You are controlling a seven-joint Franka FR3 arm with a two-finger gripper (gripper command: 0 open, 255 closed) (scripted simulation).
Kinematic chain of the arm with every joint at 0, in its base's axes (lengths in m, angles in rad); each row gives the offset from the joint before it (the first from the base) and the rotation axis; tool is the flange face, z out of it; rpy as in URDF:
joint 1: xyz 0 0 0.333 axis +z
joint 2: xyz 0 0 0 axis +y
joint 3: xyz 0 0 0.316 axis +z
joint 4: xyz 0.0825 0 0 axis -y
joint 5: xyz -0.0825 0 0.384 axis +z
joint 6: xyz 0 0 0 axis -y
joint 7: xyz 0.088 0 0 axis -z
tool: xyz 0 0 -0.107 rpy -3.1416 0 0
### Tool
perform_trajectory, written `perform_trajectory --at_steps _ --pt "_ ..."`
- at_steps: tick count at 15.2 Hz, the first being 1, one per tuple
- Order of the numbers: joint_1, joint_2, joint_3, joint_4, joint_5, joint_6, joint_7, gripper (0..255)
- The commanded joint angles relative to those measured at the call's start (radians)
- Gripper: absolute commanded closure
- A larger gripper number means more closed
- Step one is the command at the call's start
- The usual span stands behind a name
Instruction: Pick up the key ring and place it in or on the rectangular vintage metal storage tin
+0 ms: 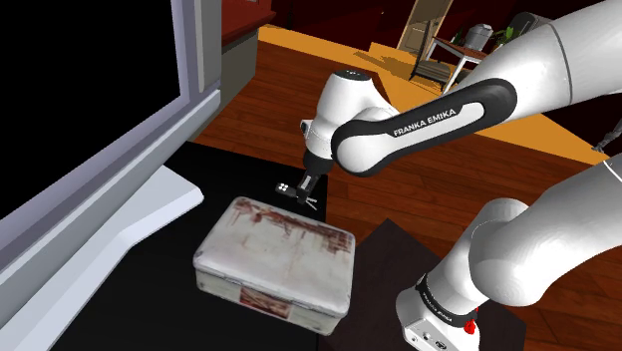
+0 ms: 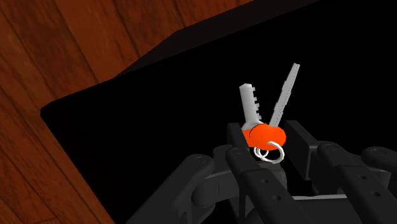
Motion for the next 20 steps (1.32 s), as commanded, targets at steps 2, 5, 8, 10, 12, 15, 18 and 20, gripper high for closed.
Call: perform_trajectory --at_steps 2,5,8,10,12,15,18,20 --pt "-0.001 0.001 -0.001 -0.001 -0.001 -0.001 0.001 255" --pt "-0.001 0.001 -0.001 -0.002 -0.001 0.0 0.0 255" --pt "0.0 -0.02 -0.003 0.01 0.002 -0.032 -0.003 255" --pt "0.001 -0.041 -0.005 0.022 0.004 -0.065 -0.005 255" --pt "0.002 -0.06 -0.007 0.035 0.006 -0.097 -0.007 255" --pt "0.003 -0.086 -0.01 0.057 0.008 -0.145 -0.01 255" --pt "0.004 -0.109 -0.013 0.081 0.009 -0.192 -0.012 255" --pt "0.004 -0.123 -0.015 0.098 0.009 -0.223 -0.013 255"
